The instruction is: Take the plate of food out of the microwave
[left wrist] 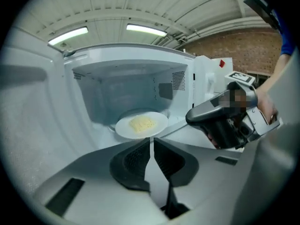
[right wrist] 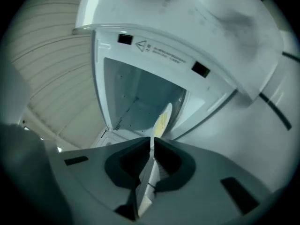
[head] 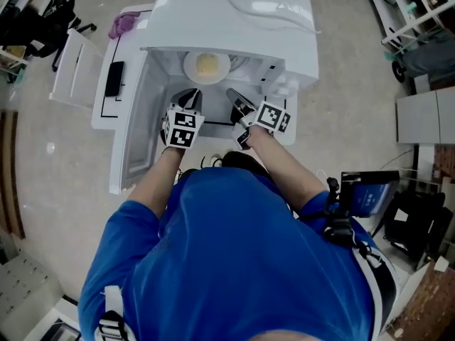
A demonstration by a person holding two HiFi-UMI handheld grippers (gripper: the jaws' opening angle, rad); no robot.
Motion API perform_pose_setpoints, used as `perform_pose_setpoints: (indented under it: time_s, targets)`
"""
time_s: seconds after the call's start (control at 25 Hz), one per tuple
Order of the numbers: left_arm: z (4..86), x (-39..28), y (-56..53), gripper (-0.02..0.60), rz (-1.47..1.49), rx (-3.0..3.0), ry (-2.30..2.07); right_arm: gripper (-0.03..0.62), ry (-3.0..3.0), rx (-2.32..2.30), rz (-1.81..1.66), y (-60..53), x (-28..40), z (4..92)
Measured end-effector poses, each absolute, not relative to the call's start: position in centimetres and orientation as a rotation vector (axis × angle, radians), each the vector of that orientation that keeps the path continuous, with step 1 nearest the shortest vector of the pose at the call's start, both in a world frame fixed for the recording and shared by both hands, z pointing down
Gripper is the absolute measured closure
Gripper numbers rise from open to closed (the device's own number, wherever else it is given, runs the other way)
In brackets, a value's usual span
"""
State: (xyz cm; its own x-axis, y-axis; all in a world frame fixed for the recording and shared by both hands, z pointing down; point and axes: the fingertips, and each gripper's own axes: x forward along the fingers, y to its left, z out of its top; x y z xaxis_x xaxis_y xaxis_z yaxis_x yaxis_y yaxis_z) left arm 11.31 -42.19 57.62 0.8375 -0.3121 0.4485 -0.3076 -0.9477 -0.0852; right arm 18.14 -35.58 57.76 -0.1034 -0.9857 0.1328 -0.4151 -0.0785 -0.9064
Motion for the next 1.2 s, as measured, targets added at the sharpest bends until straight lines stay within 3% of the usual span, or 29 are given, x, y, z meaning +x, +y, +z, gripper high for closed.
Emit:
perform_pose_setpoints:
  time_s: [0.2, 0.44, 0.96, 1.2]
  targets:
    - [57.7, 9.4, -42.8, 0.569, -0.782, -3.083, 0.620, 0.490, 1.377, -1.415, -1.267, -37.7, 18.6, 59.8]
    - [57.7, 8.1, -43.0, 0.571, -0.792, -3.094, 0.665, 0.454, 1.287, -1.344, -1.329, -40.4, 18.2, 60.8]
    - [57.6, 6.8, -43.0, 0.571, -0.808, -3.088, 0.676, 0.454, 1.108, -1.343, -1.386, -42.4, 18.5, 62.4]
    - [57.7, 6.5, -43.2, 0.571, -0.815, -3.087, 0.679, 0.502, 1.094, -1.353, -1.387, -42.5, 18.9, 62.6]
